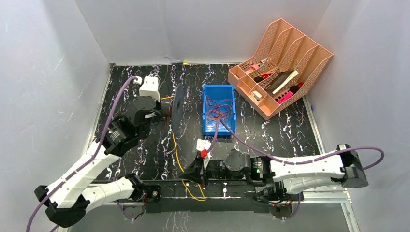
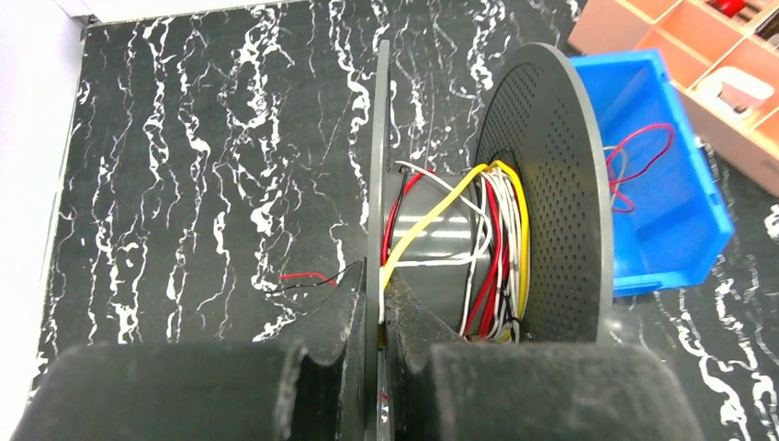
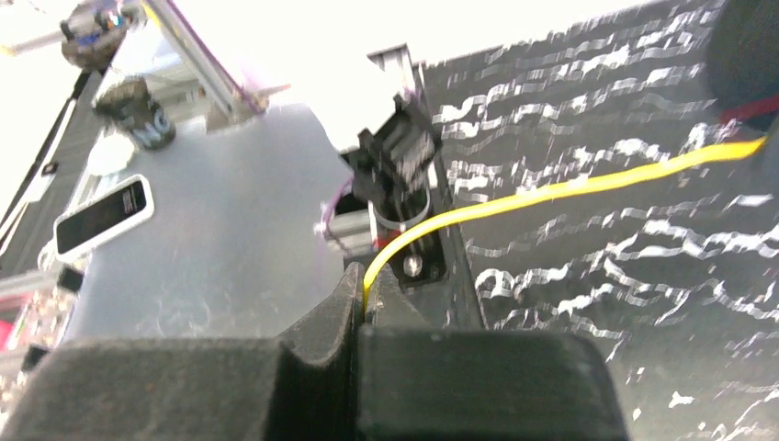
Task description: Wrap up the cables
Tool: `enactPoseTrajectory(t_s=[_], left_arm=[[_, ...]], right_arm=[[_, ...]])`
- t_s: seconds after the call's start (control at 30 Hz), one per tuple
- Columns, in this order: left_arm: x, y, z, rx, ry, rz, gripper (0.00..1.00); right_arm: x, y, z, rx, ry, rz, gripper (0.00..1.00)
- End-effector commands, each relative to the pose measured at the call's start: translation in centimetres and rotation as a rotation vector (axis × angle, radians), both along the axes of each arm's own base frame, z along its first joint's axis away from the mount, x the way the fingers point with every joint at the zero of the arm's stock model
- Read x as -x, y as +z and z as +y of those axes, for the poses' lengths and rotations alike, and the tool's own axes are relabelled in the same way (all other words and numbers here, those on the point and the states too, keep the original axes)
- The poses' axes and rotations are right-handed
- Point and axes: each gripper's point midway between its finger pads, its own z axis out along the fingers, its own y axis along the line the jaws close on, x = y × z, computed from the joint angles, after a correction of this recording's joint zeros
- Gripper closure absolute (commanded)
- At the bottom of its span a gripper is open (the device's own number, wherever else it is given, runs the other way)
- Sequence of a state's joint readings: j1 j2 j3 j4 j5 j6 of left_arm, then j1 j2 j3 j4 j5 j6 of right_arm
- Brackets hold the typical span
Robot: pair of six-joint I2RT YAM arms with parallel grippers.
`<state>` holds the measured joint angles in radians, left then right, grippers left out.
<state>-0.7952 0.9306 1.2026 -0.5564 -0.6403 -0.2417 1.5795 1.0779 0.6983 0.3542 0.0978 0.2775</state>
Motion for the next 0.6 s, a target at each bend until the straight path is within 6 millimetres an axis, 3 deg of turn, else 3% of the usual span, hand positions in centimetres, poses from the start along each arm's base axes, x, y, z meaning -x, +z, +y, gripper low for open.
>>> enactPoseTrajectory(t_s=[0.0, 0.2, 0.37, 0.43, 0.47, 0.57], left_arm=[[-0.4, -0.2, 1.1, -0.060, 0.048, -0.010, 1.00], [0.0, -3.2, 0.9, -0.166, 0.003, 0.079, 1.00], [0.8, -4.9, 0.4, -0.191, -0.058, 0.122, 1.00], [1.1, -5.3, -0.1, -0.199, -0.099, 0.134, 1.00], [1.7, -6.0, -1.2, -0.214, -0.182, 0.157, 1.00], [2.4, -6.5, -2.1, -0.232, -0.243, 0.176, 1.00]], right_arm=[[-1.1, 5.9, 0.2, -0.013, -0.067, -0.098, 1.00], [-2.9, 10.8, 0.3, 0.018, -0.147, -0.166, 1.00], [-5.4, 12.6, -0.5, 0.089, -0.246, -0.288, 1.00], [-6.9, 12.3, -0.9, 0.140, -0.287, -0.334, 1.00], [-10.0, 12.1, -1.3, 0.179, -0.329, -0.352, 1.00], [-12.5, 11.9, -1.8, 0.201, -0.357, -0.365, 1.00]])
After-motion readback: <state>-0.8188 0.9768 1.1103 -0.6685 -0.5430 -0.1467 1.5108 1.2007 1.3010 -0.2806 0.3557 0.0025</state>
